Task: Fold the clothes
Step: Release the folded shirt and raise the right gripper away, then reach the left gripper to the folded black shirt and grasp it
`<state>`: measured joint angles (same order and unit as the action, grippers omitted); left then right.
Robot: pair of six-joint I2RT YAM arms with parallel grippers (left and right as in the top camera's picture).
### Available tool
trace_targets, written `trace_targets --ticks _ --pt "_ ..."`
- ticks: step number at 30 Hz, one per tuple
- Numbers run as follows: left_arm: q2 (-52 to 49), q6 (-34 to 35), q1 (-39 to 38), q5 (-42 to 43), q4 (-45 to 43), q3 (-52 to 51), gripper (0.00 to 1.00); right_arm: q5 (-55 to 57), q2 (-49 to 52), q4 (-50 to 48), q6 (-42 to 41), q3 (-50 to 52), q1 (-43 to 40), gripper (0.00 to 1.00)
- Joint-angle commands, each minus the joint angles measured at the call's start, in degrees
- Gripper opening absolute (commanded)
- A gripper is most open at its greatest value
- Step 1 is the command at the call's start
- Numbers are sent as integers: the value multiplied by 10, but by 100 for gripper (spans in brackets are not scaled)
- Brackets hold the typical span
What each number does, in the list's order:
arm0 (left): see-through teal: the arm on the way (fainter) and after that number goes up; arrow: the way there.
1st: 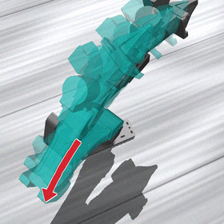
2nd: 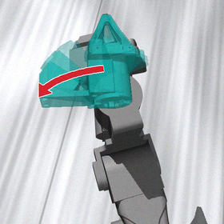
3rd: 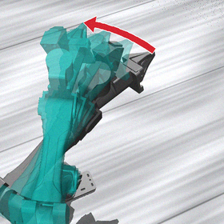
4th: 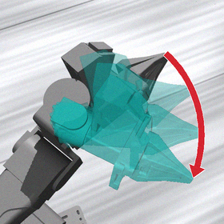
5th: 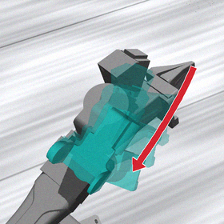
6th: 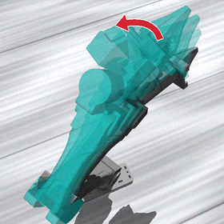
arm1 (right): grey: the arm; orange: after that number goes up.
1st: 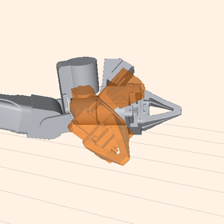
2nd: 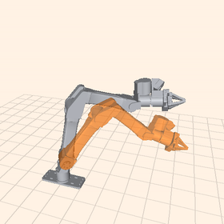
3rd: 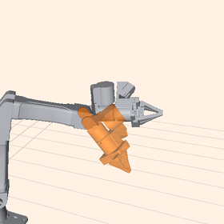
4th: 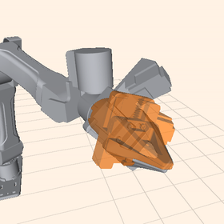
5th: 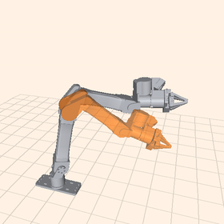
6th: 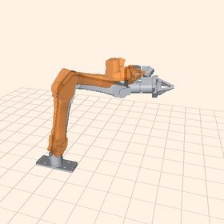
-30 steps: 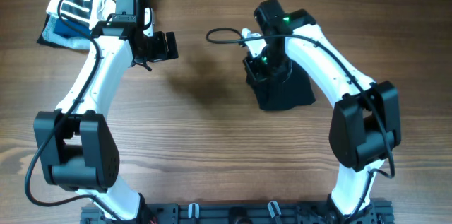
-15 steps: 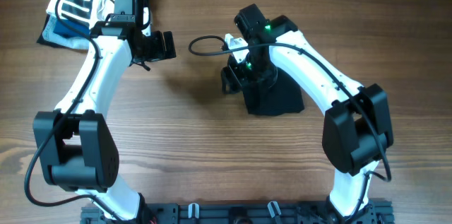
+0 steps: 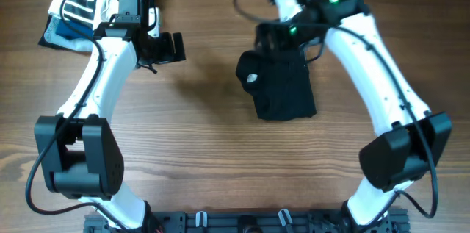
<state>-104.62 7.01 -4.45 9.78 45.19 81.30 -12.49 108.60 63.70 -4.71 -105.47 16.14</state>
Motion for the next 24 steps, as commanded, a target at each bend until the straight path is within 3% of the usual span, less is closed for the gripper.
trace_targets --ticks 1,4,6,11,14,24 --pt "-13 -38 -30 120 -4 4 100 -12 2 -10 -30 -1 -83 100" --pt "-41 -31 -65 184 -18 4 100 -40 2 -11 -29 -1 -148 100" --pt "-58 21 -90 215 -40 4 100 -41 2 -7 -27 0 -177 100" --pt "-106 162 -172 197 -108 4 100 -41 2 6 -14 0 -213 100" --pt "-127 224 -216 154 -105 4 100 -39 2 6 -12 0 -215 100" --pt "-142 284 -285 149 -142 4 100 -39 3 4 -12 0 -215 100"
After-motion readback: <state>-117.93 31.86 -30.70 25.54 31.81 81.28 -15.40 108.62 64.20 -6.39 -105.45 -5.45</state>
